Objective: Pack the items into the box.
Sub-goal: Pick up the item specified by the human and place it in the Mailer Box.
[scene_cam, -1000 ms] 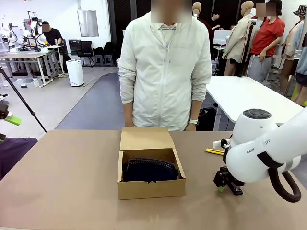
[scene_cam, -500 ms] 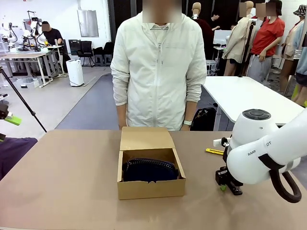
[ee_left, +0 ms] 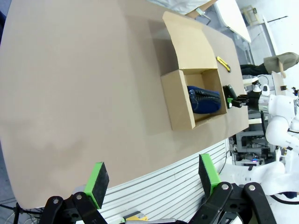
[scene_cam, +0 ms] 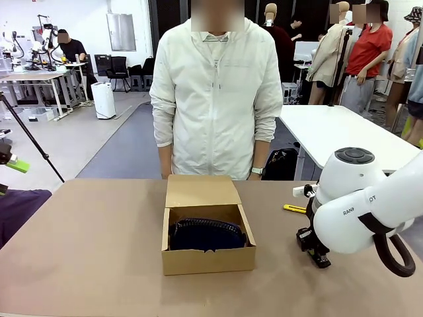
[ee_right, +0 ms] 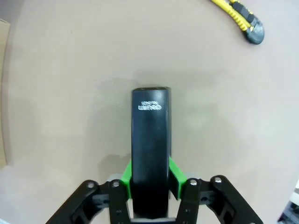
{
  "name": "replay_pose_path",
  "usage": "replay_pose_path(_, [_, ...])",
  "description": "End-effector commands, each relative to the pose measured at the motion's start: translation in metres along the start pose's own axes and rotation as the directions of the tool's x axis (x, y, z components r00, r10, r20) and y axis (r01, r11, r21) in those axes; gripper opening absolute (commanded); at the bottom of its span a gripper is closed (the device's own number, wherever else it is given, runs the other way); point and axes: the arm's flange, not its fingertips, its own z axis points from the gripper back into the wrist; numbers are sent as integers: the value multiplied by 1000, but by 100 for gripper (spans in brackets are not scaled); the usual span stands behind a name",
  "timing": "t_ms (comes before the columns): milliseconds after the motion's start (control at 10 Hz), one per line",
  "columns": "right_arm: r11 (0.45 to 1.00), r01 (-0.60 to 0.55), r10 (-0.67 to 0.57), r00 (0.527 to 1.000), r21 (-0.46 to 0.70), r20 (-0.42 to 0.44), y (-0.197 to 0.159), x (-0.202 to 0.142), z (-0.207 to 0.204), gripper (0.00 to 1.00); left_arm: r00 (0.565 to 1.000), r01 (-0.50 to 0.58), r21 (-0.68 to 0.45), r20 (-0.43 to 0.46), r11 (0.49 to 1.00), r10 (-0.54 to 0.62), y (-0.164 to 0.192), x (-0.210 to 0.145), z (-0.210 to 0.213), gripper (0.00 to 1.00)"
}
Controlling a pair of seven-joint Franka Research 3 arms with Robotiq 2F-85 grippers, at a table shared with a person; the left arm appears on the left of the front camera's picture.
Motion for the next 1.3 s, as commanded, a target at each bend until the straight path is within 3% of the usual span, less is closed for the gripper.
replay_pose_path(0, [1000, 13, -13, 1000, -24, 7, 2, -19, -4, 0, 1000, -3, -2, -7, 1000, 3, 1, 1, 3, 100])
replay_pose_path(600, [999, -41, 40, 998, 16, 53, -4, -19, 38, 0, 1000, -3, -2, -7, 1000, 3, 1, 1, 3, 100])
replay_pose_path(1000, [980, -139, 134, 990, 142, 50, -24, -30, 147, 0, 1000, -3, -2, -7, 1000, 3, 1, 1, 3, 100])
replay_pose_path(1200, [982, -137, 134, 990, 132, 33, -32, -34, 172, 0, 1000, -3, -2, -7, 1000, 3, 1, 1, 3, 100])
